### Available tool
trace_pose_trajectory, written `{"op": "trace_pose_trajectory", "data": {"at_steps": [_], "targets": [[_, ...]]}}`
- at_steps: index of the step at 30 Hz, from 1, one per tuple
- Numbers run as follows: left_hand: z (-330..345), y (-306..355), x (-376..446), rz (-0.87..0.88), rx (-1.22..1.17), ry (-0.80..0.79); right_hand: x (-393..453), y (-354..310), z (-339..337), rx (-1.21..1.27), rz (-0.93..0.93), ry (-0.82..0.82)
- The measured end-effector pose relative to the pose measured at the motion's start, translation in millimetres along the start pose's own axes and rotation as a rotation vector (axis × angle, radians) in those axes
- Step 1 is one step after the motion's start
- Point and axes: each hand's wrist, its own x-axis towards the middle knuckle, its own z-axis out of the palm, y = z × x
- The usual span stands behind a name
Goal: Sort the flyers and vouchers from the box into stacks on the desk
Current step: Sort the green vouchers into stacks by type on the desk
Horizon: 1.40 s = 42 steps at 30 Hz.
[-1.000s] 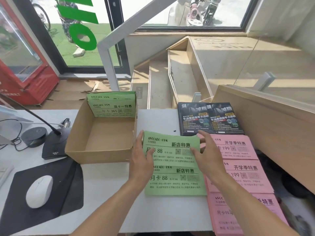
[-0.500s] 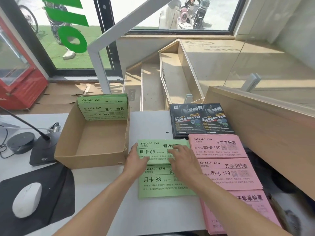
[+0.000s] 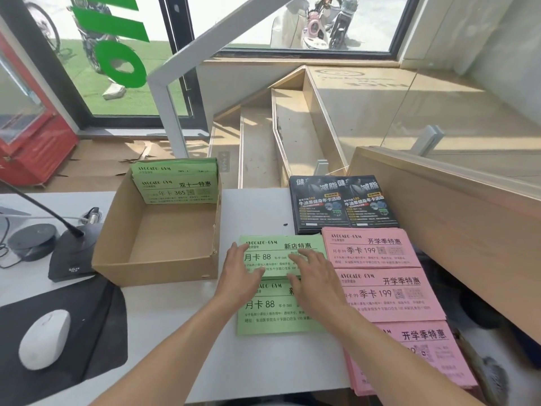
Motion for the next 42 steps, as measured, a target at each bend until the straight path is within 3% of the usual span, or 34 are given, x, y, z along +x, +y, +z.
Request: {"op": "trace_pose_trajectory", "data": {"at_steps": [3,7,10,13,17,20,25,33,37,42], "targets": [[3.9,-5.3,-7.4,0.242,0.258,0.099,2.2,-6.8,0.7,-0.013,-0.011,-0.008],[4.3,-16.9,-7.9,0.360,0.456,0.071,4.0,-18.5,0.9,-0.039,-0.034,0.004],[-0.6,-22.7,-8.9,0.454,0.362,0.042,11.1,-20.8,0.6,-0.079,-0.007,-0.034],[-19.8,-15.5,-17.7,0.679,0.145,0.098,24.2,-29.0,-4.5,-0.054,0.009,-0.015],[-66.2,-3.9,-22.2,0.874,-0.056,0.356,45.8,-61.5,-17.5,0.086,-0.080,0.090],[-108.8,-9.5,-3.4,0.770,-0.106,0.511,65.4,-96.7,-22.0,0.241,-0.163,0.179],[-184.1,-37.1,50.2,0.511,-0.047,0.597,101.6,-153.6,-19.9,0.373,-0.282,0.242],[-199.2,-77.6,125.3,0.390,0.245,0.314,184.9,-199.9,-3.8,-0.001,-0.258,0.058],[-198.7,-75.3,146.8,0.401,0.299,0.327,223.5,-208.7,-2.0,-0.125,-0.258,0.080],[-194.4,-80.9,148.0,0.357,0.201,0.315,241.6,-206.7,6.8,-0.186,-0.257,0.137]]}}
